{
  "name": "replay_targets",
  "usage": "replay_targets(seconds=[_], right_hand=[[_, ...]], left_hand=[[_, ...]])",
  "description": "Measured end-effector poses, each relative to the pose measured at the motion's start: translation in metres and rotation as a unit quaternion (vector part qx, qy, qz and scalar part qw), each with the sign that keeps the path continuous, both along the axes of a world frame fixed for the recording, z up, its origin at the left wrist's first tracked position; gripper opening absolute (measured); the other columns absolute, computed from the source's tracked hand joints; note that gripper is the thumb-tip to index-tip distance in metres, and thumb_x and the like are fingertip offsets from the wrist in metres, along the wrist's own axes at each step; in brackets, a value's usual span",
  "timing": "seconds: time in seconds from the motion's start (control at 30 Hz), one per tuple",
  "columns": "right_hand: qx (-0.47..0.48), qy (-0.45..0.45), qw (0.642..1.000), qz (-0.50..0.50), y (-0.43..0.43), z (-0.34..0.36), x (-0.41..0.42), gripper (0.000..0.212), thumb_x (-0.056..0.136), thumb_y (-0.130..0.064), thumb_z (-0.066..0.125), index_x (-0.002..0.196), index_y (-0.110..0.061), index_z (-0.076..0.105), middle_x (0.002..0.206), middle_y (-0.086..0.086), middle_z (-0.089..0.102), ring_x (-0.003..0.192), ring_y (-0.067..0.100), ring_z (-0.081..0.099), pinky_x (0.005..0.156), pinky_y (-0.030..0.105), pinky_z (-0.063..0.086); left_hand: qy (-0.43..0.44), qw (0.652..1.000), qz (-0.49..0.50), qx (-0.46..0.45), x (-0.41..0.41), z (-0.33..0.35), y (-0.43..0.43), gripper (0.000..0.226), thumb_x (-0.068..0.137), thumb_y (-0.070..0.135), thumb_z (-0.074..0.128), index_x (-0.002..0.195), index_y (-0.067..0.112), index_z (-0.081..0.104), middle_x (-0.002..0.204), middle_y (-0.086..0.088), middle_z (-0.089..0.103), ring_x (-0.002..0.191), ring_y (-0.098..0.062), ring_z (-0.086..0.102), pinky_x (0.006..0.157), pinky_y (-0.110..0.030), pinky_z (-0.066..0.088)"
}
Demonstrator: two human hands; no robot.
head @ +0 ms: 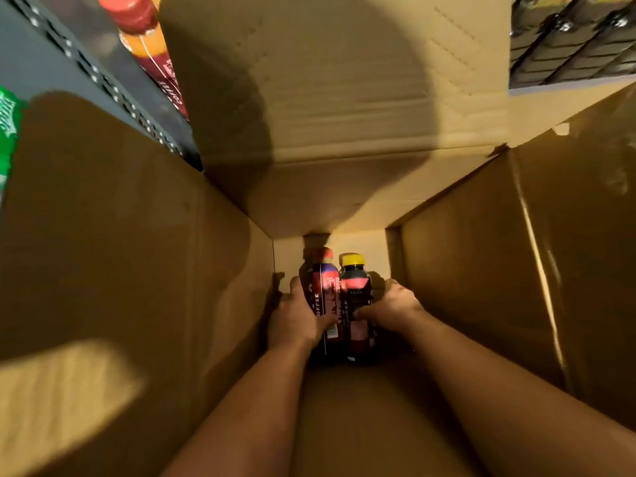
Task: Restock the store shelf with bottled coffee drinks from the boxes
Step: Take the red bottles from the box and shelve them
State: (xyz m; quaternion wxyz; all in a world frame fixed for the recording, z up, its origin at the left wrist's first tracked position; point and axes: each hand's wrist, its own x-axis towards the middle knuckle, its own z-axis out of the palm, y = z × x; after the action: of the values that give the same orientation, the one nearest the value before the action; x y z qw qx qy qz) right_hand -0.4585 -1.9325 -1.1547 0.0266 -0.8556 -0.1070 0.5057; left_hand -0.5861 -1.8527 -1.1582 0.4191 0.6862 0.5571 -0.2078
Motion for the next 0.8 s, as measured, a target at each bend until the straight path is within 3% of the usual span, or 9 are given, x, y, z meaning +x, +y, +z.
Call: replay_targets(seconds=[0.17,0.4,0.5,0.7,0.8], right_hand=[[0.007,0.049,0.997,-0.063,0.003,-0.022,-0.003,0.059,0.075,-0.022,0.078,0.125,-0.011,0.049,0.118,0.008,0.059,0.109,0.021,0.060,0.071,0.024,0.047],[-0.002,0.037,0.997,-0.063,0.007,-0.019,0.000,0.059,0.074,-0.020,0.079,0.126,-0.010,0.052,0.121,0.010,0.060,0.109,0.023,0.061,0.080,0.027,0.052],[0.021,0.015,0.998,-0.051,0.003,0.009,0.003,0.058,0.073,-0.022,0.080,0.124,-0.012,0.055,0.119,0.008,0.061,0.107,0.022,0.060,0.075,0.024,0.048],[0.105,0.000,0.991,-0.085,-0.003,0.101,0.006,0.055,0.071,-0.021,0.079,0.120,-0.012,0.057,0.116,0.007,0.064,0.107,0.022,0.060,0.082,0.023,0.046],[0.144,-0.004,0.981,-0.128,-0.006,0.158,0.005,0.050,0.068,-0.016,0.079,0.114,-0.011,0.059,0.110,0.008,0.065,0.100,0.024,0.062,0.086,0.031,0.051]], left_hand=[[-0.024,0.994,0.058,-0.093,0.004,-0.018,-0.001,0.068,0.079,0.019,0.072,0.137,0.020,0.036,0.130,-0.005,0.054,0.122,-0.024,0.050,0.099,-0.041,0.045],[0.005,0.994,0.055,-0.093,0.009,-0.013,0.003,0.040,0.086,0.018,0.065,0.124,0.014,0.051,0.121,-0.007,0.059,0.110,-0.021,0.057,0.092,-0.035,0.049],[0.001,0.992,0.075,-0.097,0.011,0.011,0.002,0.042,0.087,0.021,0.065,0.126,0.012,0.051,0.123,-0.009,0.058,0.112,-0.023,0.056,0.092,-0.035,0.047],[-0.037,0.992,0.091,-0.076,0.016,0.101,-0.002,0.049,0.080,0.017,0.073,0.125,0.014,0.053,0.123,-0.008,0.060,0.112,-0.024,0.056,0.086,-0.029,0.042],[-0.079,0.988,0.111,-0.071,0.016,0.156,-0.003,0.053,0.081,0.016,0.073,0.129,0.014,0.050,0.123,-0.009,0.059,0.109,-0.025,0.058,0.085,-0.031,0.046]])
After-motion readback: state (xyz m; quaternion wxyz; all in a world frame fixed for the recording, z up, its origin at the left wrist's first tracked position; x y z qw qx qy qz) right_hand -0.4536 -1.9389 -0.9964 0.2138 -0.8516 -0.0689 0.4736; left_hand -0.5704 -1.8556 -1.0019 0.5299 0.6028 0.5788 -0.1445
